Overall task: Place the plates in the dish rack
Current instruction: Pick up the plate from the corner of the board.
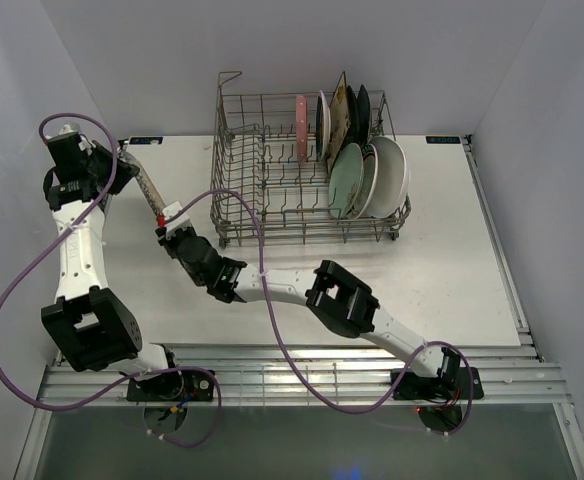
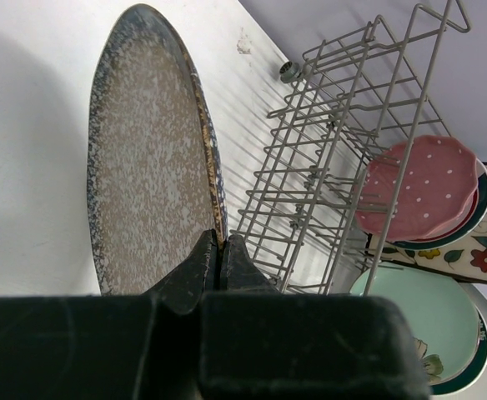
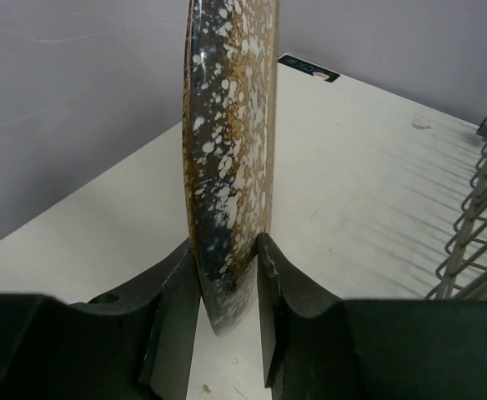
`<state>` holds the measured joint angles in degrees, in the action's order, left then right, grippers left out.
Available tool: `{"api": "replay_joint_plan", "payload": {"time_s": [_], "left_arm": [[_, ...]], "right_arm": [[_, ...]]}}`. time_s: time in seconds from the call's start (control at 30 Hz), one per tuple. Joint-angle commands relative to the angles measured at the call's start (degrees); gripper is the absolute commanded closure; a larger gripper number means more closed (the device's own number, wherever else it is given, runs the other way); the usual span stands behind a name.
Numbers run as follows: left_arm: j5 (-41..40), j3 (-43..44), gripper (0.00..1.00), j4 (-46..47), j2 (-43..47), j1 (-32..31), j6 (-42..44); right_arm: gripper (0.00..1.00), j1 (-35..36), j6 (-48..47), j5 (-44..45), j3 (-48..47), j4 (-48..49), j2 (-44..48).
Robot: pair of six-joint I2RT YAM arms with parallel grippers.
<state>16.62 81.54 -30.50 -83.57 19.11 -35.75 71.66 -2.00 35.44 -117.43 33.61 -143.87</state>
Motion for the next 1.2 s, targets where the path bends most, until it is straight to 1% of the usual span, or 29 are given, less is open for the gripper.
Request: {"api": "replay_joint_plan", "payload": {"time_s": [0.0, 0.17, 0.2, 0.3, 0.4, 0.7, 0.87, 1.17], "left_arm": [[4.4, 0.8, 1.0, 4.3, 5.1, 0.1, -1.5], [5.3, 0.9, 1.0, 4.7, 5.7, 0.1, -0.7], [5.4, 0.9, 1.0, 4.7, 5.8, 0.1, -0.6], [6.7, 1.1, 1.0, 4.8, 6.0, 0.0, 0.1], [8.3, 1.1, 1.0, 5.3, 6.3, 0.0, 0.9], [7.4, 1.5, 1.0, 7.6, 10.3, -0.4, 2.7], [7.5, 3.4, 1.0, 7.7, 11.4, -0.6, 2.8], [10.3, 8.1, 1.0, 7.5, 11.3, -1.5, 2.6]], "right_arm": [[0.68, -0.2, -0.4, 3.6, -0.7, 4.1, -0.1], [0.8, 0.1, -1.2, 4.8, 1.1, 6.9, 0.6], [0.84, 0.1, -1.3, 5.0, 1.4, 7.1, 0.7], [0.92, 0.3, -2.5, 6.2, 1.8, 8.4, 0.9], [0.92, 0.6, -4.1, 7.5, 2.0, 9.9, 1.1], [0.92, 1.5, -9.5, 11.0, 3.3, 13.9, 3.8], [0.92, 1.8, -13.6, 12.3, 4.0, 17.2, 5.5], [0.92, 2.6, -18.1, 12.8, 2.6, 18.3, 8.3]]}}
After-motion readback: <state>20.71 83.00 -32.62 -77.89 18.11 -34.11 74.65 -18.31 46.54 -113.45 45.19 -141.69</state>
